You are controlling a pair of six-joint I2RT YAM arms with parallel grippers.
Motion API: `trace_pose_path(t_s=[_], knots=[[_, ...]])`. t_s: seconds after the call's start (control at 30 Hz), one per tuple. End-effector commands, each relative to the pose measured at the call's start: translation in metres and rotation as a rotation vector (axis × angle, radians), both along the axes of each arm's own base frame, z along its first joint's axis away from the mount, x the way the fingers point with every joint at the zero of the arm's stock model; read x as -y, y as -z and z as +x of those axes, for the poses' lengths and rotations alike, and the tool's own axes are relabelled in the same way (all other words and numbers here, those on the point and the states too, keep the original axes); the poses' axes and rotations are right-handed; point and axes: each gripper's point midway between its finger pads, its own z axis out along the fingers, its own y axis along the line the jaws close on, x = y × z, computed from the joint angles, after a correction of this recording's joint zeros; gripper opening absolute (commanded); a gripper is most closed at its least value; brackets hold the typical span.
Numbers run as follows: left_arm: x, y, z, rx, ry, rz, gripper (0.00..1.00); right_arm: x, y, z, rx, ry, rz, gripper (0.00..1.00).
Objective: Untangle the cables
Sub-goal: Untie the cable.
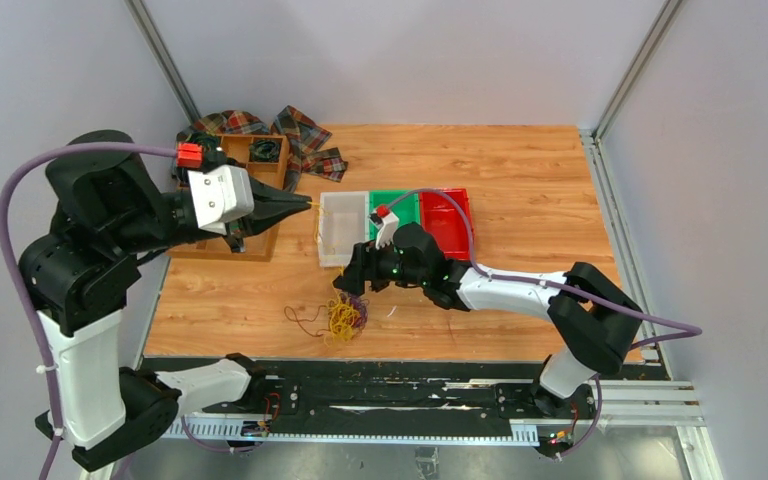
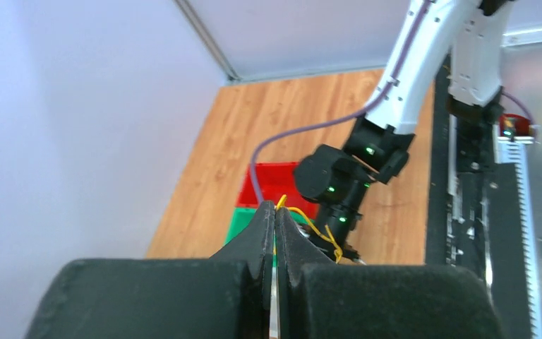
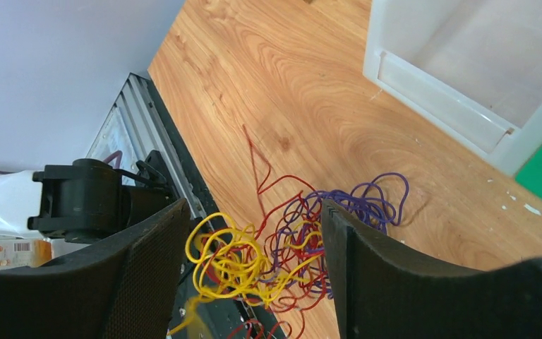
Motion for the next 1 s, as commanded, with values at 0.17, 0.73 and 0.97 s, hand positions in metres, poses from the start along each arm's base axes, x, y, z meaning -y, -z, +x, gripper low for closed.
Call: trace_pose_path(t_s=[0.17,0.73,0.97], knots=[[-0.014,-0.053,0.030,0.204,-0.175,-0.078,0.00,0.012,0.014,0.002,-0.019,0.007,-0.085,0.67],[-0.039,-0.086,0.076,0.348,-0.441,-0.136,0.00,0.013,-0.131,-0.044,0.521,-0.152,0.097,0.77],[-0.044,-0.111,0.069,0.392,-0.450,-0.191,0.00,-0.033,-0.128,-0.020,0.489,-0.128,0.049,0.75]])
